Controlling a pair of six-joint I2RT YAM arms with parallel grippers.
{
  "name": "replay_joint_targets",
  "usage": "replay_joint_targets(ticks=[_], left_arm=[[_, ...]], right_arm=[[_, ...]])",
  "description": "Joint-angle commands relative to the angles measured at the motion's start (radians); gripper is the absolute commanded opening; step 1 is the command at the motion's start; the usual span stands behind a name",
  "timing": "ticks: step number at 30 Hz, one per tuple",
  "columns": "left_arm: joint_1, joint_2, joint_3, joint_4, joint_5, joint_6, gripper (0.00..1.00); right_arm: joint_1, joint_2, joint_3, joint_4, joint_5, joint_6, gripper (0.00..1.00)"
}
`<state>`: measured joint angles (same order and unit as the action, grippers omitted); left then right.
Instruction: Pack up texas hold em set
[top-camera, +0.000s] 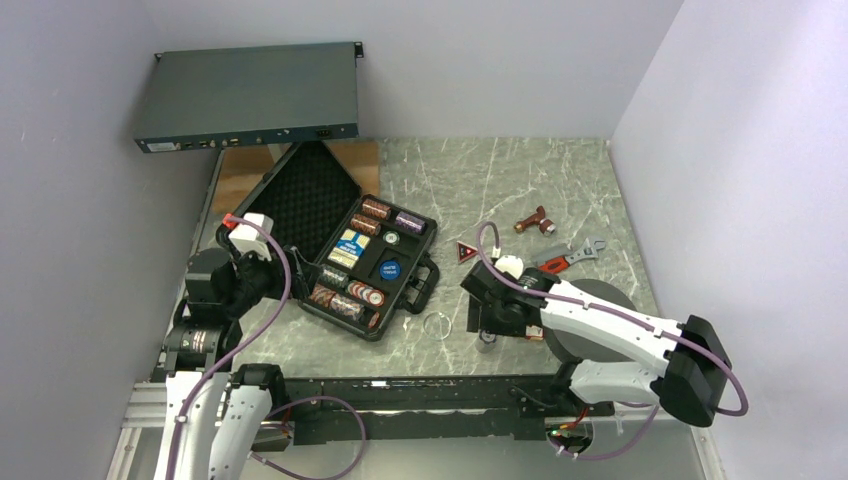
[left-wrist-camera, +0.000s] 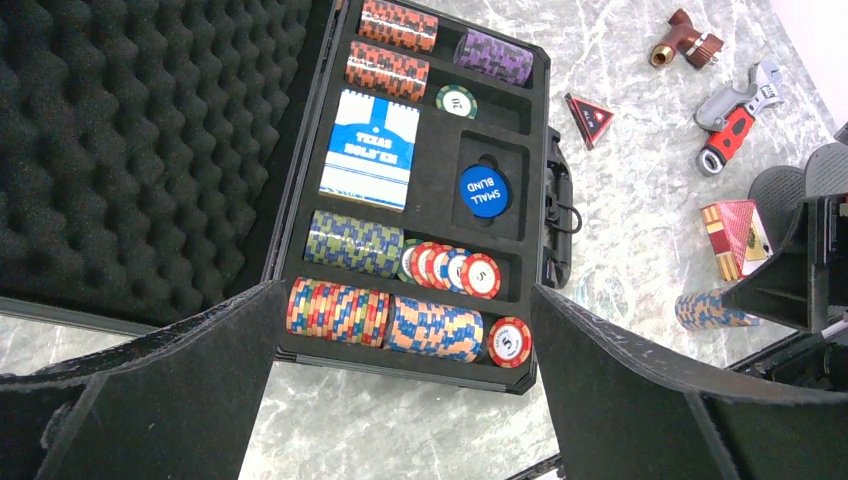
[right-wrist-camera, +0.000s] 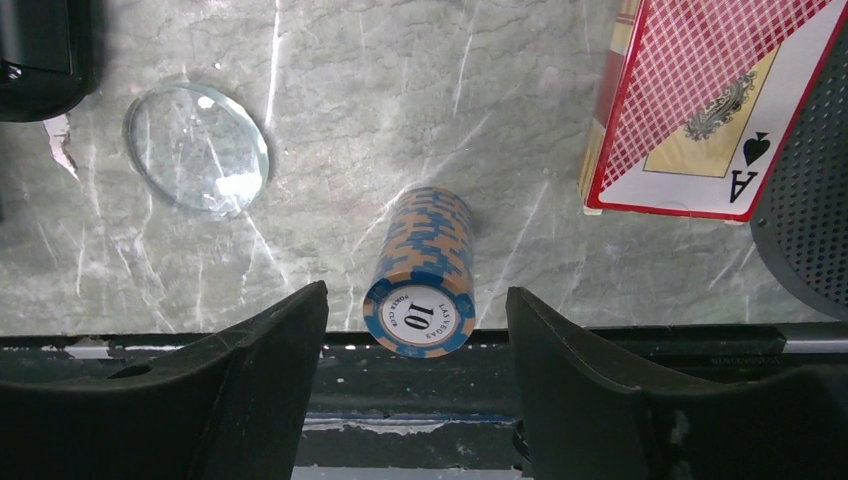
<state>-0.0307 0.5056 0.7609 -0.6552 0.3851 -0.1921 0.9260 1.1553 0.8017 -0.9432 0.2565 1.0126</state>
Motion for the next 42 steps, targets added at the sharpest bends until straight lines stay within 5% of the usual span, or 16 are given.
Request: replay_joint_targets(ticks=[1, 6, 21, 27, 34, 42], left_arm=[[-0.004, -0.011, 0.000, 0.035, -0.008, 0.013, 0.98], [-0.003, -0.010, 0.000, 0.035, -0.005, 0.012, 0.98], [-0.003, -0.024, -0.002, 0.035, -0.012, 0.011, 0.98], [-0.005, -0.030, -0.002, 0.036, -0.015, 0.011, 0.98], [-0.005, -0.035, -0.003, 0.037, -0.017, 0.009, 0.98], [-0.005, -0.035, -0.004, 0.037, -0.020, 0.009, 0.98]], right_arm=[[0.000, 0.016, -0.008, 0.027, -0.012, -0.005, 0.67], [0.000, 0.031, -0.021, 0.040, -0.023, -0.011, 0.59], [0.000, 0.078, -0.036, 0.054, -0.019, -0.015, 0.58], [0.000, 0.089, -0.032, 0.051, -0.007, -0.014, 0.47], [0.000, 0.105, -0.017, 0.041, -0.013, -0.020, 0.00], [0.000, 0.100, 0.065, 0.000, 0.006, -0.046, 0.00]])
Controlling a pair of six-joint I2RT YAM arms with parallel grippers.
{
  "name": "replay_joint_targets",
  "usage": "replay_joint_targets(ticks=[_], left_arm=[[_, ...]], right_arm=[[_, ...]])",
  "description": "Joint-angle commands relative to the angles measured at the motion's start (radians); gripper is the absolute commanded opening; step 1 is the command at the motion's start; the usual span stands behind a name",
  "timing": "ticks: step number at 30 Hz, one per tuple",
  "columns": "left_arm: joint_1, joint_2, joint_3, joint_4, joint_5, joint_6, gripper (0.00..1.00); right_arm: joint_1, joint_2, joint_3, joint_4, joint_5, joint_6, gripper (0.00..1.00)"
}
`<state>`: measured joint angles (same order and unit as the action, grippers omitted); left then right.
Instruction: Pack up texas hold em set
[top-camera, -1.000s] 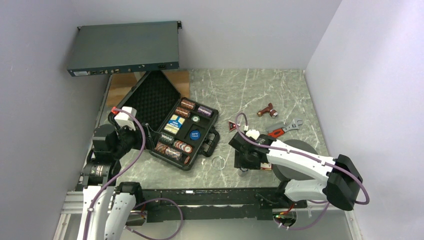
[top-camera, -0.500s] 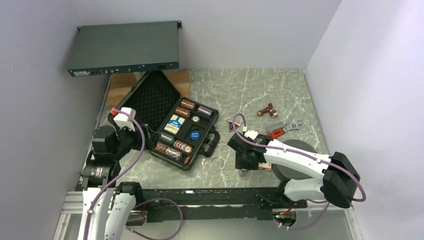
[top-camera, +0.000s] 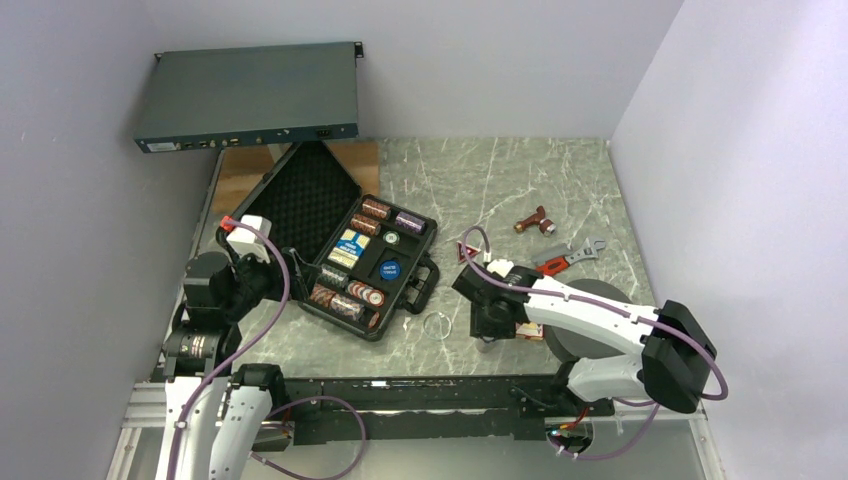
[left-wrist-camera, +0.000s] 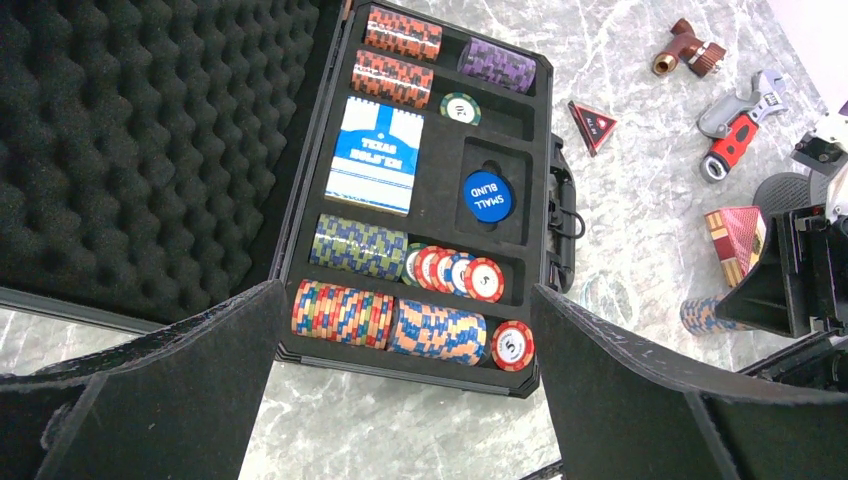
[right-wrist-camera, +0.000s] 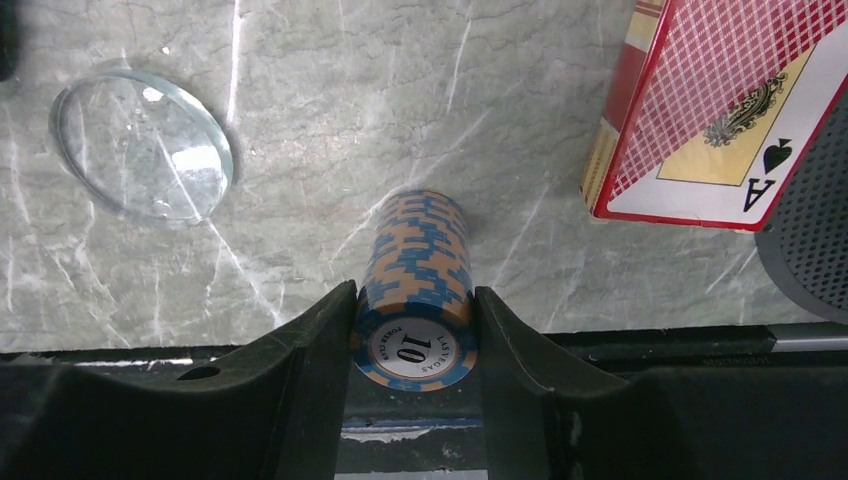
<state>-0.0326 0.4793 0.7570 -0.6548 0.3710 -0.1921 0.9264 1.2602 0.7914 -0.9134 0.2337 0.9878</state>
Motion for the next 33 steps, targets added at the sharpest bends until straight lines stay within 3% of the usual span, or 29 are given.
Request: replay_joint_targets(ticks=[1, 15, 33], left_arm=[[-0.003, -0.008, 0.000, 0.037, -0.006, 0.009, 0.98], [-0.003, -0.001, 0.000, 0.037, -0.006, 0.010, 0.98], [-0.003, -0.011, -0.004, 0.038, -0.007, 0.008, 0.98]], right_arm=[[0.000, -0.006, 0.088, -0.038, 0.033, -0.025, 0.00], [-0.010, 0.075, 0.311, 0.007, 0.102, -0.090, 0.00], [-0.178, 0.356, 0.708, 0.230, -0.107, -0.297, 0.00]])
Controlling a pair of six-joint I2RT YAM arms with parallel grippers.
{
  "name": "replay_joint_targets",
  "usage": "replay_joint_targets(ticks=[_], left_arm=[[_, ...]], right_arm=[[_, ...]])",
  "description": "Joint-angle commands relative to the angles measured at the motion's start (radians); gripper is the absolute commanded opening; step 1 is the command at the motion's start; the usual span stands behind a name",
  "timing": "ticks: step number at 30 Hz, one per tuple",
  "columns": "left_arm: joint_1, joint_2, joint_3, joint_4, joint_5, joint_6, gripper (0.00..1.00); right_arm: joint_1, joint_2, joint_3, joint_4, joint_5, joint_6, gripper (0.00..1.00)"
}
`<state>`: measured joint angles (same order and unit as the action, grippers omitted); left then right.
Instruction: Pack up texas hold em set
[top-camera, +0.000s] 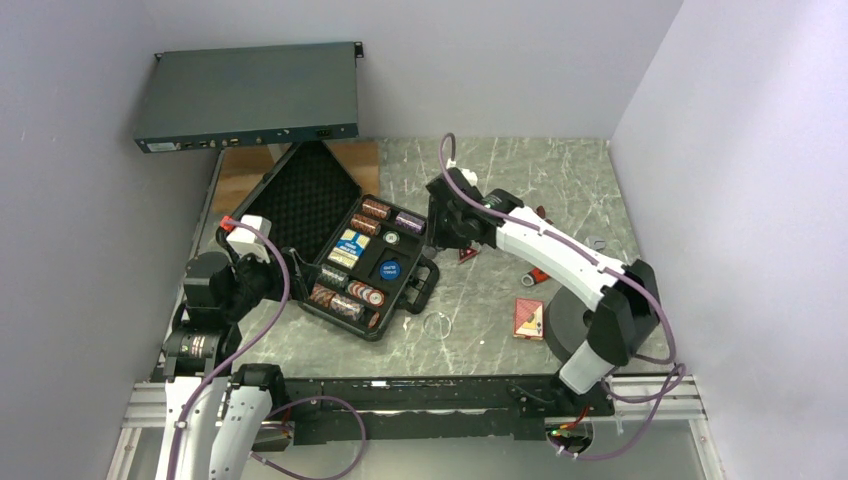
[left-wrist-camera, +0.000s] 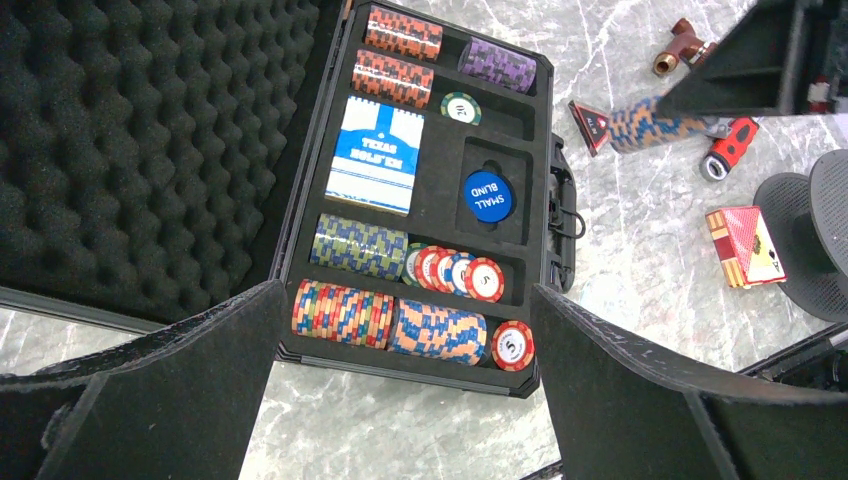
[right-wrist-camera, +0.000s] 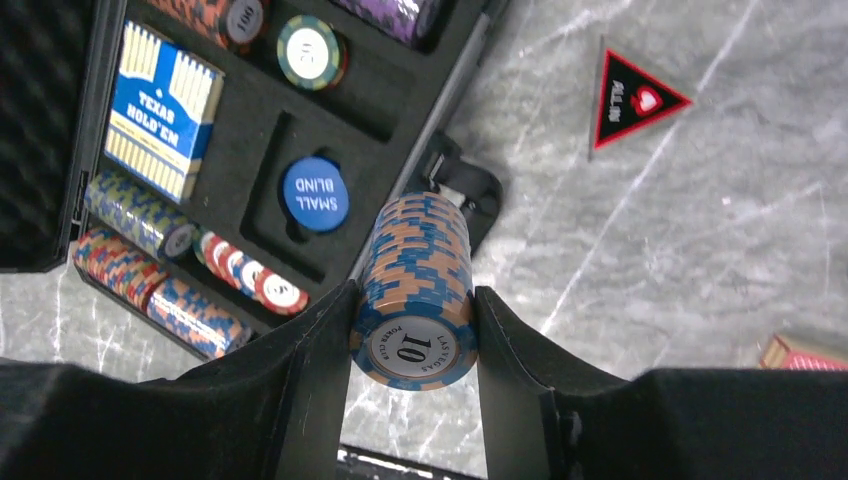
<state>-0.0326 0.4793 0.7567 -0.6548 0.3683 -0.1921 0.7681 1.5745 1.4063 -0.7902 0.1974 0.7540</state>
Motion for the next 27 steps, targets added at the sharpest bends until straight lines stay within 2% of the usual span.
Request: replay_joint_targets(ticks=[1, 17, 27], left_arm=[[-0.003, -0.010, -0.004, 0.039, -0.004, 0.008, 0.98], [-0.003, -0.002, -0.005, 0.041, 0.001, 0.009, 0.98], [-0.003, 0.000, -0.005, 0.041, 0.001, 0.009, 0.98]], right_arm=[[-0.023, 0.059, 0.111, 0.113, -0.079, -0.070, 0.00], [-0.064, 0.285, 0.267, 0.196, -0.222, -0.110, 0.00], [-0.077, 0.352, 0.314, 0.203, -0.231, -0.120, 0.00]])
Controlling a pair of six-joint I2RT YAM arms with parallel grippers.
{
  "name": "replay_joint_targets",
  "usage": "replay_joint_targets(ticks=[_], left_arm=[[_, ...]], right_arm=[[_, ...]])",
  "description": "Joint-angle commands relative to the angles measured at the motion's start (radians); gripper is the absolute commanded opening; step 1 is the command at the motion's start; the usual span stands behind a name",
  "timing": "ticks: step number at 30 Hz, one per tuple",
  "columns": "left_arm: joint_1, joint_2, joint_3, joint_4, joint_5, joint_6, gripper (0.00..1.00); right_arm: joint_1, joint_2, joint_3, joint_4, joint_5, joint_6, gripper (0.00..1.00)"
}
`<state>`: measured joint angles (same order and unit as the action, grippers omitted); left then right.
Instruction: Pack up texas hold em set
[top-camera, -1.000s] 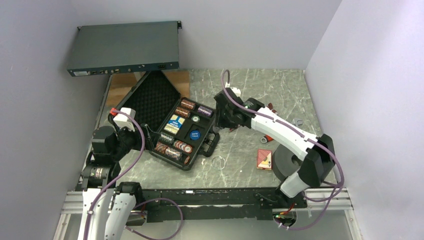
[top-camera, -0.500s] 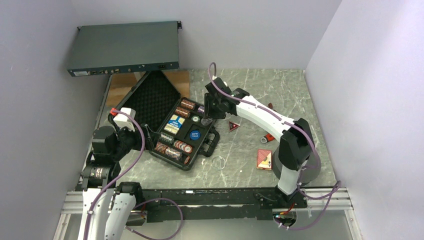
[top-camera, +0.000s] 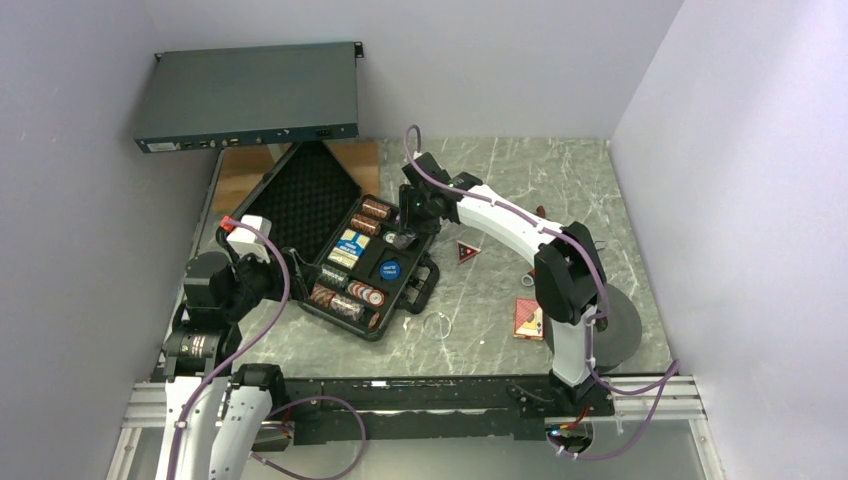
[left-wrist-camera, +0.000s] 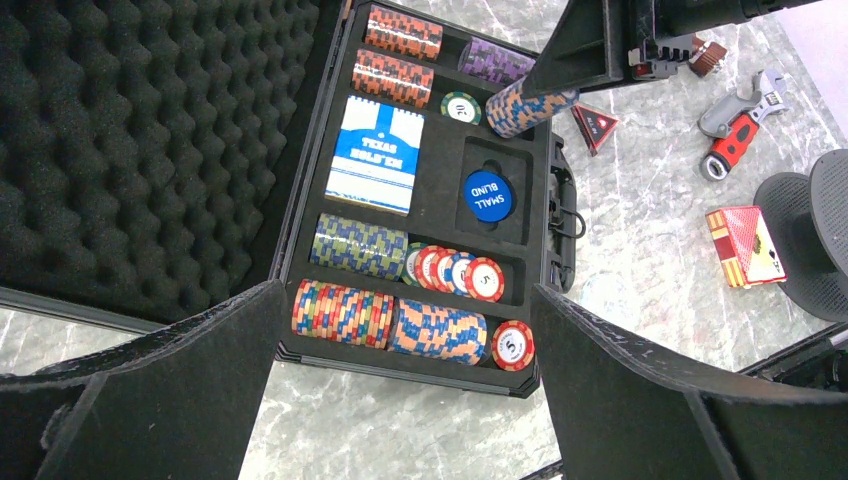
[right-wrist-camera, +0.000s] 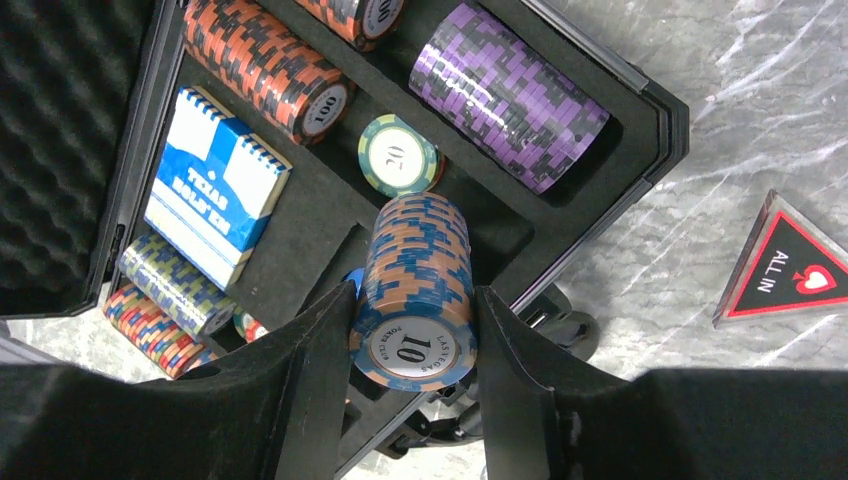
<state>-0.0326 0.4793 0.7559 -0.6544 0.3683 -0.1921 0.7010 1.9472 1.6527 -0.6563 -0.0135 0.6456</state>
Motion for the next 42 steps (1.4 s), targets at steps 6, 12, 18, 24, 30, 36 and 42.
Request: replay_joint_targets(ticks=[6, 12, 18, 24, 30, 36, 42], left_arm=[[-0.003, 0.002, -0.005, 0.042, 0.001, 0.009, 0.98], [-0.003, 0.007, -0.004, 0.041, 0.003, 0.010, 0.98], [-0.003, 0.014, -0.004, 0.042, 0.004, 0.011, 0.98], [-0.003, 0.022, -0.003, 0.042, 0.009, 0.011, 0.98], [-0.003, 0.022, -0.003, 0.041, 0.006, 0.011, 0.98], [-0.003, 0.019, -0.003, 0.041, 0.004, 0.012, 0.98], [-0.003, 0.012, -0.003, 0.041, 0.001, 0.013, 0.98]], right_arm=[[-0.014, -0.021, 0.007, 0.111, -0.003, -0.034, 0.00], [-0.023, 0.002, -0.084, 0.160, 0.008, -0.055, 0.00], [-0.023, 0.004, -0.178, 0.194, 0.033, -0.060, 0.00], [-0.022, 0.010, -0.253, 0.290, -0.047, -0.023, 0.00], [-0.013, 0.031, -0.287, 0.420, -0.098, 0.009, 0.00], [-0.006, -0.048, -0.389, 0.466, -0.040, 0.021, 0.00], [-0.002, -0.116, -0.548, 0.486, -0.035, 0.037, 0.00]])
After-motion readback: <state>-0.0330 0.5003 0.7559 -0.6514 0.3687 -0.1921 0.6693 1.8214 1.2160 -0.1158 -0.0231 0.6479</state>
